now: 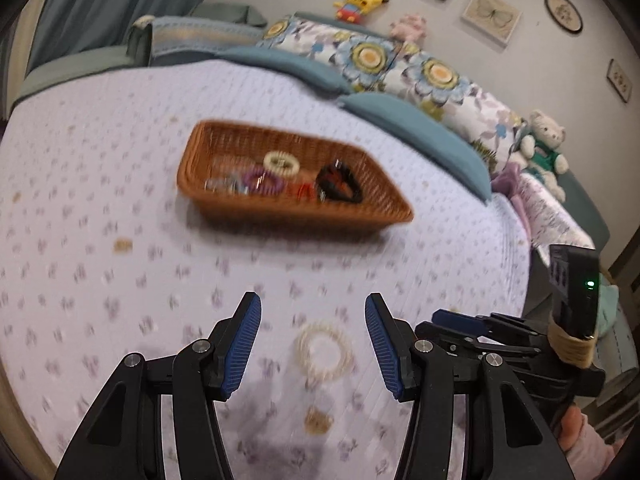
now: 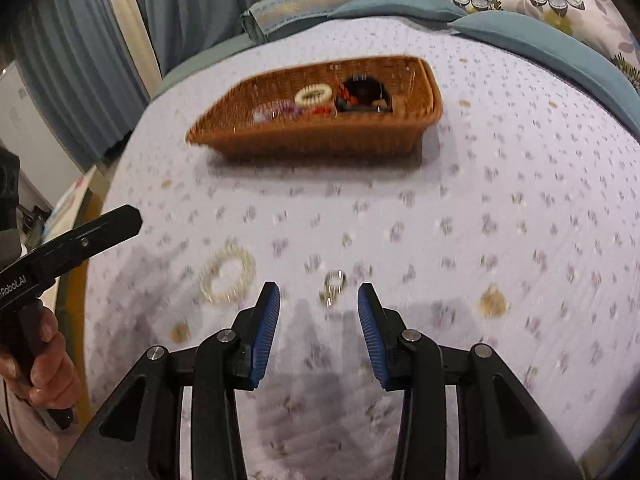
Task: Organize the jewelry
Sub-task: 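Move both tools to the clear coil bracelet and small gold charm, then grasp the clear coil bracelet with the left tool while the right tool grasps the small gold charm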
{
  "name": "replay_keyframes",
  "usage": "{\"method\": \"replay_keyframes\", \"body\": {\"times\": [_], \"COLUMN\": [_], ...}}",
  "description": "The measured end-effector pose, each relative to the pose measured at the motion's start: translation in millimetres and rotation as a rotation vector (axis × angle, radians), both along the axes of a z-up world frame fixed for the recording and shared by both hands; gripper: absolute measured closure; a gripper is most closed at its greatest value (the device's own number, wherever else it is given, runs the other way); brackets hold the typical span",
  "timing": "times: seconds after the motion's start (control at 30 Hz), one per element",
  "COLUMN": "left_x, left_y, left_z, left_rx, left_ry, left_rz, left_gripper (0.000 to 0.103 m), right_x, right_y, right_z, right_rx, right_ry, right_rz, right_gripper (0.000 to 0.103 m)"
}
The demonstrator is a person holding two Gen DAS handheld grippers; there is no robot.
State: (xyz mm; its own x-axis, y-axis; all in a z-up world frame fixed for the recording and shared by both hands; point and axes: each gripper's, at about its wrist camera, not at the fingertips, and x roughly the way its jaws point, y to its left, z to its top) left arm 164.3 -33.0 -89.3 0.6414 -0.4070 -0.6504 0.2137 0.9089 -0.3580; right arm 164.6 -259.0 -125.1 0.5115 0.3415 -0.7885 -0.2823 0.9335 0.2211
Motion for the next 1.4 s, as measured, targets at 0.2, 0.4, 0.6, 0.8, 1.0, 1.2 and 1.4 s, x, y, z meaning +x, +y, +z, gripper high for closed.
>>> {"method": "replay_keyframes", "body": {"times": [0.2, 0.4, 0.6, 0.8, 1.0, 1.2, 1.4], "left_x": [-8.3, 1.8, 8.2, 17.1, 17.1, 14.4, 5.2], "left_y": [-13.7, -17.6, -21.6, -34.2, -46.4, -49.1, -42.1], "left_z": [-20.0, -38.2, -46.7, -62.9, -67.8, -64.2, -51.4], "left_rx": [0.028, 0.054, 0.066, 0.116, 0.173, 0.201, 0.164], "left_ry": [0.014, 0.041, 0.065, 0.139, 0.146, 0.122, 0.079], "left_rz": [-0.002, 0.006, -0.009, -0.044, -0.052, -0.061, -0.061], "left_gripper": [0.047, 0.047, 0.048, 0.067, 0.082, 0.094, 0.094], "right_x": [-6.1, 4.7, 17.6, 21.3, 21.1, 13.8, 0.7], "right_y": [5.6, 11.0, 13.1, 24.7, 26.3, 20.1, 12.0], "right_z": [-11.6, -17.5, -21.9, -26.6, -27.8, -22.3, -12.0], "right_rx": [-0.05, -0.08, -0.069, -0.121, -0.139, -0.092, -0.028], "right_ry": [0.005, 0.018, 0.034, 0.027, 0.012, -0.008, -0.001], "right_rz": [0.003, -0.017, -0.029, -0.028, -0.039, -0.018, -0.002], "right_gripper": [0.059, 0.06, 0.071, 0.076, 0.09, 0.09, 0.09]}}
